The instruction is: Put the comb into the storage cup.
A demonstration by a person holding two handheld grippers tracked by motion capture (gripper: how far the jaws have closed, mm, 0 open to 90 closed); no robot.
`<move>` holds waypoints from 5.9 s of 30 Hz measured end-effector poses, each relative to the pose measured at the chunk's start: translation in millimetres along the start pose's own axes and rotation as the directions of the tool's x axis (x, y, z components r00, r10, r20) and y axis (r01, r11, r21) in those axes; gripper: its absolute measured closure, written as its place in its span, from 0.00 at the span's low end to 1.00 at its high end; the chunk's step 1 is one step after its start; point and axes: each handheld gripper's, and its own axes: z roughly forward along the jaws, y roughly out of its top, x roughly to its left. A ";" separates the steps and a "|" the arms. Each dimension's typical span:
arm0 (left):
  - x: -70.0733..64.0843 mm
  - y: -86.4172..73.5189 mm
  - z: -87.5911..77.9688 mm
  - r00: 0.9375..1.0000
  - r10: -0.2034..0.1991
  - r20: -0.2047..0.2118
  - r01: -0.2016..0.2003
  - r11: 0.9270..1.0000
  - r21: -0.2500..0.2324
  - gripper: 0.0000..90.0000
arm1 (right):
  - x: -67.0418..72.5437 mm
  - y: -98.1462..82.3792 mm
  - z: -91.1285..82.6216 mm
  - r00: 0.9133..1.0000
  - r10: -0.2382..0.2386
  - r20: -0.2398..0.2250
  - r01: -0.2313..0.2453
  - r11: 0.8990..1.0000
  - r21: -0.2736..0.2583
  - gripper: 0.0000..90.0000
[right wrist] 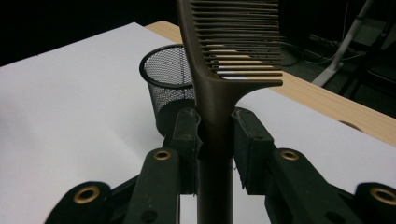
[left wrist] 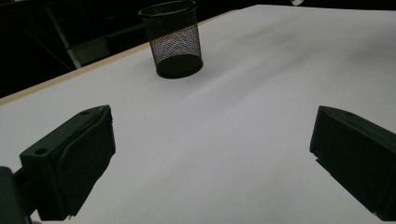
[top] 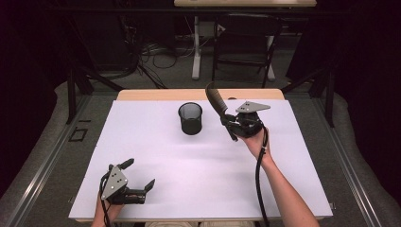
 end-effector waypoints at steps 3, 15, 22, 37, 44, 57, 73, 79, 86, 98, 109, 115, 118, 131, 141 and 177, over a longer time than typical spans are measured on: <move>0.2 0.1 -0.4 1.000 0.001 -0.006 -0.001 1.000 -0.001 0.00 | 0.6 3.8 1.7 1.000 0.000 -0.001 0.000 1.000 -0.009 0.81; 0.2 0.0 -0.3 1.000 0.000 -0.006 0.000 1.000 -0.001 0.00 | 3.5 12.8 11.9 1.000 0.000 -0.002 0.000 1.000 -0.021 0.81; 0.9 -0.2 -0.8 1.000 -0.001 -0.008 0.001 1.000 -0.001 0.00 | 6.0 18.1 23.7 1.000 0.000 -0.011 -0.001 1.000 -0.030 0.81; 0.5 -0.3 0.2 1.000 -0.004 -0.004 0.004 1.000 -0.003 0.00 | 9.5 31.9 30.0 1.000 -0.017 -0.020 0.016 0.998 -0.057 0.81; 0.6 -0.2 0.2 1.000 0.000 -0.004 0.000 1.000 -0.001 0.00 | 9.3 36.5 32.5 1.000 -0.025 -0.019 0.023 0.997 -0.074 0.81; 0.5 -0.2 0.0 1.000 -0.002 -0.006 0.002 1.000 -0.002 0.00 | 10.9 45.3 38.6 0.999 -0.029 -0.019 0.027 0.996 -0.080 0.81; 0.7 -0.4 -0.1 1.000 -0.004 -0.007 0.004 1.000 -0.002 0.00 | 12.2 49.0 45.6 0.999 -0.032 -0.025 0.029 0.994 -0.105 0.81; 0.3 -0.4 0.3 1.000 -0.005 -0.005 0.005 1.000 -0.001 0.00 | 12.7 49.9 48.4 0.999 -0.037 -0.030 0.033 0.993 -0.114 0.81; 0.6 -0.4 0.4 1.000 -0.004 -0.005 0.004 1.000 -0.001 0.00 | 12.2 52.7 50.7 0.999 -0.030 -0.027 0.027 0.991 -0.134 0.81; 0.3 -0.1 0.3 1.000 -0.001 -0.004 0.001 1.000 -0.002 0.00 | 13.8 56.2 56.7 0.999 -0.032 -0.024 0.028 0.985 -0.170 0.81; 0.3 0.0 0.1 1.000 -0.002 -0.006 0.002 1.000 -0.003 0.00 | 16.6 59.8 62.1 0.999 -0.044 -0.015 0.039 0.976 -0.215 0.81; 0.1 0.1 -0.1 1.000 -0.002 -0.005 0.002 1.000 -0.005 0.00 | 16.1 60.3 65.9 0.999 -0.035 -0.011 0.031 0.971 -0.237 0.81; 0.3 0.0 0.1 1.000 0.000 -0.004 0.000 1.000 -0.003 0.00 | 15.9 60.0 67.9 1.000 -0.030 -0.010 0.027 0.969 -0.246 0.81; 0.4 0.1 0.5 1.000 0.000 -0.003 0.000 1.000 -0.002 0.00 | 17.4 61.2 70.2 0.999 -0.048 -0.008 0.044 0.955 -0.293 0.81; 0.0 0.2 0.5 1.000 0.000 -0.002 0.000 1.000 -0.003 0.00 | 18.3 61.4 73.5 0.999 -0.046 -0.014 0.039 0.947 -0.320 0.81; -0.5 0.2 0.7 1.000 0.001 0.001 -0.001 1.000 0.000 0.00 | 24.9 57.3 92.8 0.997 -0.051 -0.054 0.027 0.927 -0.375 0.81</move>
